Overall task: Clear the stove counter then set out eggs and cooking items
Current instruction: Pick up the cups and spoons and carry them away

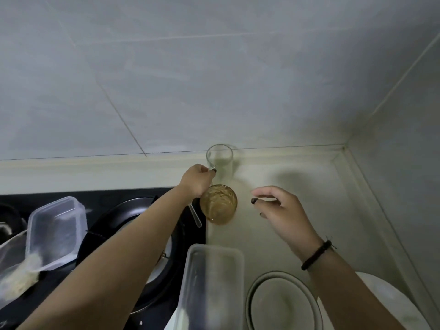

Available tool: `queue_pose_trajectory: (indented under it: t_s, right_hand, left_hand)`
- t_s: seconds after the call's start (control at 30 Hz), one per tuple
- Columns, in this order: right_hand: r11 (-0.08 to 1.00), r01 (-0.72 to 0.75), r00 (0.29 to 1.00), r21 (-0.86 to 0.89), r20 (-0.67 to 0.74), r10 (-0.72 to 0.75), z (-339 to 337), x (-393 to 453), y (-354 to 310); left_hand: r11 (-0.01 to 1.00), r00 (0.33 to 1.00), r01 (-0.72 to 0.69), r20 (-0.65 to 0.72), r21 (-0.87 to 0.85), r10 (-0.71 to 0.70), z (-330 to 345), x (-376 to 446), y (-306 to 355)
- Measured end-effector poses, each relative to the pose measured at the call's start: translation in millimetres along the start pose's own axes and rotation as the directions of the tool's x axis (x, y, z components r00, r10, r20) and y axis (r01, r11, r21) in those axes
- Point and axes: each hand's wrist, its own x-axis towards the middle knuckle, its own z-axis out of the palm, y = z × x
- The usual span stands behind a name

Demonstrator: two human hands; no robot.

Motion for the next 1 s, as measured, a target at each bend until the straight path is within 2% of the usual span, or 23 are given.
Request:
queue_pose_trajectory:
  t_s: [0.1, 0.3, 0.53, 0.67, 0.83, 1.0]
  right_hand:
    - [1.000, -0.024, 0.999, 0.012, -0.031, 0.025, -11.3, -7.0, 11.1]
    - [0.997, -0.080, 0.995, 0.008, -0.057, 0.081, -10.5, -18.2, 27.0]
    - [1.000, -0.022, 0.997, -0.022, -0.069, 0.020, -5.1, -27.2, 5.2]
    - [0.995, 0.046, 0.997, -0.086, -0.058, -0.051, -7.2, -35.4, -12.7]
    - [0.970, 0.139, 0.990, -0.201, 0.022, -0.138, 13.3, -40.4, -38.1]
    - [0.892, 0.269, 0.955, -0.364, 0.218, -0.199, 56.7, -21.4, -64.0]
  left_hand:
    - [0.999, 0.996, 0.018, 0.091, -0.039, -0.015, 6.2, 8.9, -2.7]
    - [0.980, 0.994, 0.006, 0.112, -0.200, 0.017, 10.2, 10.2, -9.3]
    - [0.953, 0.998, -0.040, 0.031, -0.300, 0.051, 3.7, -6.7, -2.3]
    - [0.934, 0.990, -0.139, -0.044, -0.330, 0.132, -29.2, -32.4, 9.4]
    - [0.867, 0.963, -0.269, -0.136, -0.419, 0.233, -87.7, -98.1, 4.3]
    - [0.792, 0.956, -0.292, -0.196, -0.537, 0.219, -113.8, -163.5, -21.0]
